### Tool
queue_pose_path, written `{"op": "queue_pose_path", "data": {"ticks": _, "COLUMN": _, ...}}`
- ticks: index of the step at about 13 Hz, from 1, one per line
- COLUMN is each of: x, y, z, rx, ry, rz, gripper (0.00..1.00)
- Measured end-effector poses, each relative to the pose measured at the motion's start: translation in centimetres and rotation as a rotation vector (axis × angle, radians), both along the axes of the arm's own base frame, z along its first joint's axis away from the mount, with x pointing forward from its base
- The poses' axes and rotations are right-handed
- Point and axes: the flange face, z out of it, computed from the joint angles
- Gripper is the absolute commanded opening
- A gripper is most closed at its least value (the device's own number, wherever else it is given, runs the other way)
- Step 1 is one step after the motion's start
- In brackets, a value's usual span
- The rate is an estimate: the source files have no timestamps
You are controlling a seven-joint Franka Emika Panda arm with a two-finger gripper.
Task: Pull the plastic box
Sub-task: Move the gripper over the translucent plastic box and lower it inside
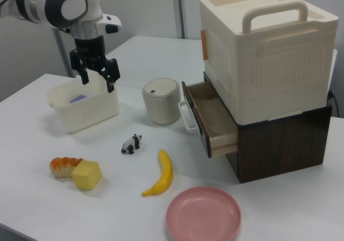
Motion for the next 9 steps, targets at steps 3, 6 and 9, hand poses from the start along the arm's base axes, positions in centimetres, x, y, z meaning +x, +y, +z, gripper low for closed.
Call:
{"op": "queue_pose_path", "data": {"ticks": 3, "x": 0.4, "y": 0.1, "z": 0.2, "rx": -0.001, "ry": -0.035, "rz": 0.031, "gripper": 1.00}}
{"op": "queue_pose_path", "data": {"ticks": 6, "x": 1.8, "y": 2.6, "z": 0.3, "rx": 0.006, "ry": -0.129, "rz": 0.076, "gripper": 1.00}}
{"op": "queue_pose_path", "data": {"ticks": 9, "x": 3.9, "y": 8.9, "z": -1.3, "rx": 0.014, "ry": -0.240, "rz": 0.165, "gripper": 1.00}}
